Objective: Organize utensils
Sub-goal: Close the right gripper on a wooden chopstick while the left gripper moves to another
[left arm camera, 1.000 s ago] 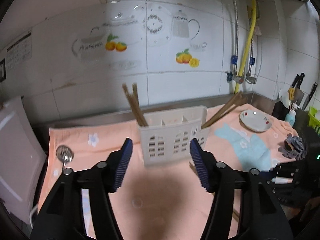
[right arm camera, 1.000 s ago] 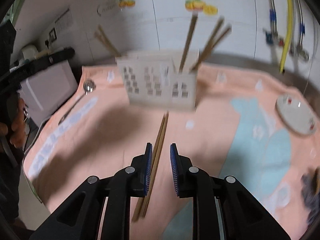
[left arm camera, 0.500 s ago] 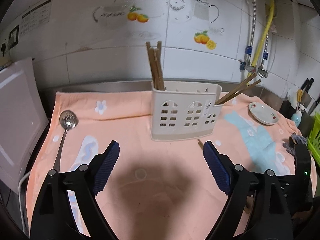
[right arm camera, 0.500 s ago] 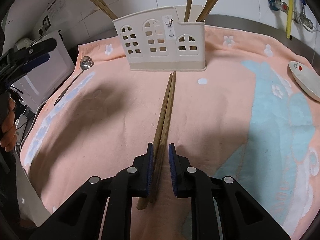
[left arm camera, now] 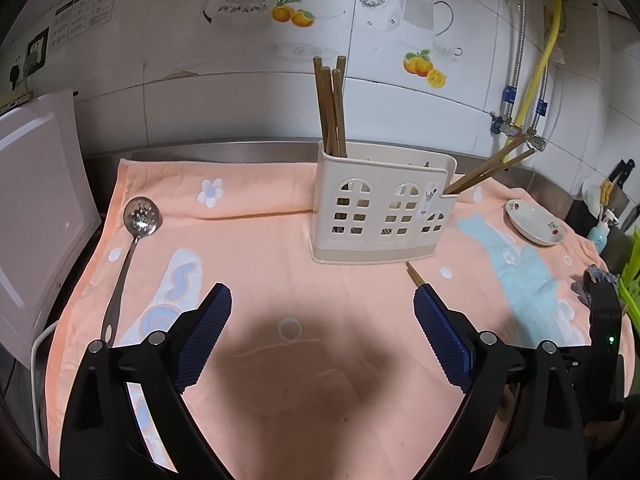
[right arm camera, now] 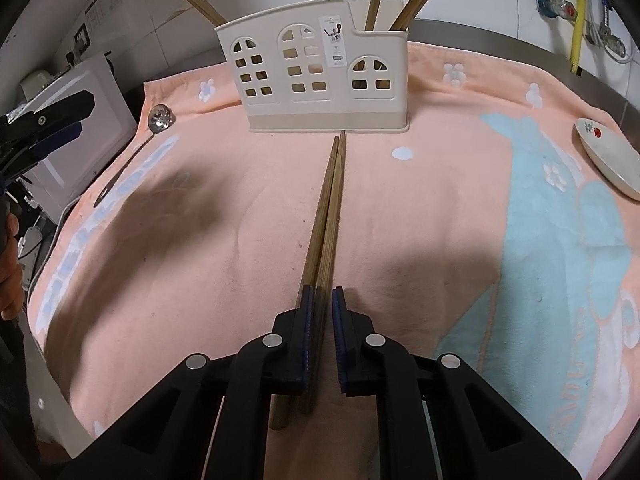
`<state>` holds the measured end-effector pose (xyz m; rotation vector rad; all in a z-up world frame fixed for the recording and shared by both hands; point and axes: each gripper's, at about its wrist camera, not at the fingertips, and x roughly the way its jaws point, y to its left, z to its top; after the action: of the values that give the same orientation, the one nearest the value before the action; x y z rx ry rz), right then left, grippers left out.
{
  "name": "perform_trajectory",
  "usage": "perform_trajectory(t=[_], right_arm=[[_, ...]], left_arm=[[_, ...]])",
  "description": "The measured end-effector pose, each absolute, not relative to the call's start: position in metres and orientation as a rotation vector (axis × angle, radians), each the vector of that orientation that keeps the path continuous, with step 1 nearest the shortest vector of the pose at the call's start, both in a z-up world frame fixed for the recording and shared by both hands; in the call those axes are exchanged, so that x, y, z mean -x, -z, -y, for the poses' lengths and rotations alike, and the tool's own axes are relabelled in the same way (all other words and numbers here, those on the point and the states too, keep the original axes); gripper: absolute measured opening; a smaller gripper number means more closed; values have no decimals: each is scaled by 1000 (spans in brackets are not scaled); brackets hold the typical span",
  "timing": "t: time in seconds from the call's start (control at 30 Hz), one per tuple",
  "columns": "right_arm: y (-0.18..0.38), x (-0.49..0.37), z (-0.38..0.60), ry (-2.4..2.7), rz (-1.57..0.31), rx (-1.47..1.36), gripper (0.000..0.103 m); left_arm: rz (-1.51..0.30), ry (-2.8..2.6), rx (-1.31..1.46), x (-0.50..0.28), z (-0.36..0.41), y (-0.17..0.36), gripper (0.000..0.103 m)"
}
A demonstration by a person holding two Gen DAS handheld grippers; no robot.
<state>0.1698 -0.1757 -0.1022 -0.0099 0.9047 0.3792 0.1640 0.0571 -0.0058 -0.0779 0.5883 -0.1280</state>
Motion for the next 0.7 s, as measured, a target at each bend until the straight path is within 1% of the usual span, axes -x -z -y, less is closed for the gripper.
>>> perform_trajectory(t=[0.27, 0.53, 0.7], right_arm=[[105, -166, 170, -360, -905, 77, 9], [105, -166, 173, -353, -896, 50, 7], [94, -160, 181, -353, -861, 34, 7]], left_arm=[[-592, 126, 85, -162, -59, 8, 93], [-612, 141, 91, -161, -53, 14, 93], [-637, 161, 80, -157, -39, 21, 93]])
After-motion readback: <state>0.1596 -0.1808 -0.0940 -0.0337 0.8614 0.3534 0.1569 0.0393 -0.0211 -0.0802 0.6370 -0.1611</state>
